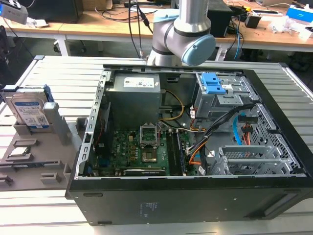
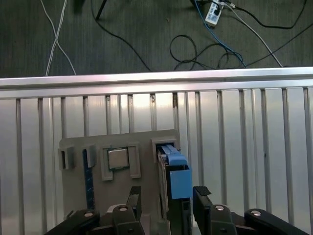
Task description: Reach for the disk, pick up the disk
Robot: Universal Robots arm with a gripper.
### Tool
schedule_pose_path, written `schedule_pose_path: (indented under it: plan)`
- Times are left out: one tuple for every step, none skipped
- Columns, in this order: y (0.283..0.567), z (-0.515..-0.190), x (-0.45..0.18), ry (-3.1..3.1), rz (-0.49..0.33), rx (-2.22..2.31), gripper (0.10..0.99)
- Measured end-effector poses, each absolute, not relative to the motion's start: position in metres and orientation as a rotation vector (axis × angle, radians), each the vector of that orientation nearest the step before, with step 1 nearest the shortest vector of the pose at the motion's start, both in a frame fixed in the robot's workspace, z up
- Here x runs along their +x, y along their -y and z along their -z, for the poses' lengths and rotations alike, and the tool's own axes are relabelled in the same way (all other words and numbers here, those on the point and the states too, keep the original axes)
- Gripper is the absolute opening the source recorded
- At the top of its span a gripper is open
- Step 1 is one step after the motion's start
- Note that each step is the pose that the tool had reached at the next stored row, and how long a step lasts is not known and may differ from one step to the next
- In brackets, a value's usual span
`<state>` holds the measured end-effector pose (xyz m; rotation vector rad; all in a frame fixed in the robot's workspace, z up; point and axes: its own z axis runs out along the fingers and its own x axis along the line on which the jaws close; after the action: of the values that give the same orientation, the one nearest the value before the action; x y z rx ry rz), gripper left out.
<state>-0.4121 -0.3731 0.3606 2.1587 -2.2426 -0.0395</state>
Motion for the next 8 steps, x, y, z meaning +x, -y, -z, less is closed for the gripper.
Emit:
schedule_pose_path:
  plan:
    - [0.373, -0.3606, -0.4133, 2.243, 0.04, 2.159, 0.541]
    - [0.3731, -0.3606, -0.4146, 2.243, 0.04, 2.159, 0.541]
    - [0.3731, -0.3606, -0.4156, 2.243, 0.039, 2.159, 0.541]
    - [0.3731, -0.3606, -0.4163, 2.243, 0.04, 2.159, 0.541]
    - [0.3731, -0.3606, -0.4168, 2.243, 0.039, 2.159, 0.541]
    - [0.3731, -0.3606, -0.4173, 2.242, 0.04, 2.159, 0.541]
    - [0.3731, -0.3606, -0.4174, 2.242, 0.039, 2.159, 0.541]
    - [0.373, -0.3606, -0.4175, 2.243, 0.039, 2.159, 0.541]
